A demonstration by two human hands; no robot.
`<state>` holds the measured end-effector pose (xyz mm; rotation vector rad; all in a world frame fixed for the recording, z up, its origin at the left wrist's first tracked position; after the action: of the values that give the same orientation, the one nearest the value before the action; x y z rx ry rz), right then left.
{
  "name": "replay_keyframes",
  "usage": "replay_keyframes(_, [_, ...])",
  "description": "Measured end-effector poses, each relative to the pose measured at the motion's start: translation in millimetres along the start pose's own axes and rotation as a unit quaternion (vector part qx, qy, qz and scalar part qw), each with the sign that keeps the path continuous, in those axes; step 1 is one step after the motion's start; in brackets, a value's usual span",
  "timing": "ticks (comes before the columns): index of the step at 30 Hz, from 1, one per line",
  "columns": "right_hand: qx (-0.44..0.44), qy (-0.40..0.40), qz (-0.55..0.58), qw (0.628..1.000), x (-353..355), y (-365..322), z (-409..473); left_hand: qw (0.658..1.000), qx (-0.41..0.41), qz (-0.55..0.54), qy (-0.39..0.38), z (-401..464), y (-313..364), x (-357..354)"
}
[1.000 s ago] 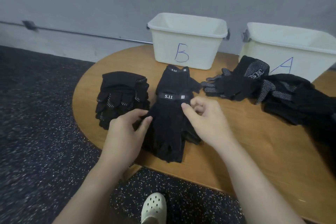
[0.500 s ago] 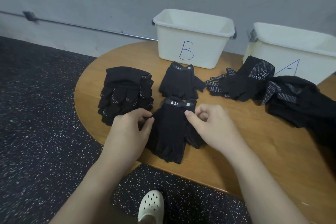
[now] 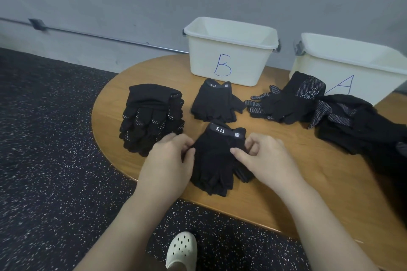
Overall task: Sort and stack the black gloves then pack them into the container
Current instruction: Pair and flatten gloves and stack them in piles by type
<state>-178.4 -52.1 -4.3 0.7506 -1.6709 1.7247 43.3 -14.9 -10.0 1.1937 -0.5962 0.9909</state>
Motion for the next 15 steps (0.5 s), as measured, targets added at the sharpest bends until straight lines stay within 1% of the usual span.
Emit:
replay_keyframes(2, [-0.005,0.003,0.009,1.0,7.1,10.1,0.2,0.996,-0.044,0.073,0.025,-2.6,14.7,1.5])
replay_keyframes(5, [0.003,0.009,0.062,0.998,18.8,21.2,0.0,0.984,-0.122,0.109,0.064,-0.8,36.9,-1.5])
replay_keyframes(6, [0.01,0.019,0.078,0.997,22.4,23.3,0.1,0.981,-0.144,0.115,0.057,-0.2,42.8,-6.6])
replay_keyframes(8, [0.038,0.05,0.102,0.993,26.8,23.4,-1.0,0.98,-0.163,0.116,0.002,-0.5,52.2,-19.5])
replay_keyframes(11, [0.12,0.089,0.119,0.982,26.3,19.0,-3.8,0.971,-0.169,0.141,-0.096,-4.0,53.8,-39.9])
replay_keyframes(13, [0.178,0.099,0.101,0.974,21.6,16.6,-5.6,0.961,-0.181,0.169,-0.121,-3.9,50.4,-46.7])
replay_keyframes(15, [0.228,0.093,0.079,0.966,15.0,13.8,-6.9,0.956,-0.182,0.184,-0.138,-2.4,48.0,-49.4])
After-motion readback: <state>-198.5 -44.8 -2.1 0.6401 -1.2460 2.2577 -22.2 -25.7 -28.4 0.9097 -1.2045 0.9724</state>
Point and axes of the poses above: each hand's wrist, its own z-axis towards the middle knuckle, its own x-axis out of the back of the hand, y = z × x, the point moved 3 cm from there along z, towards the middle knuckle, and after that the axes turned 11 degrees about z, right-handed, at the moved point
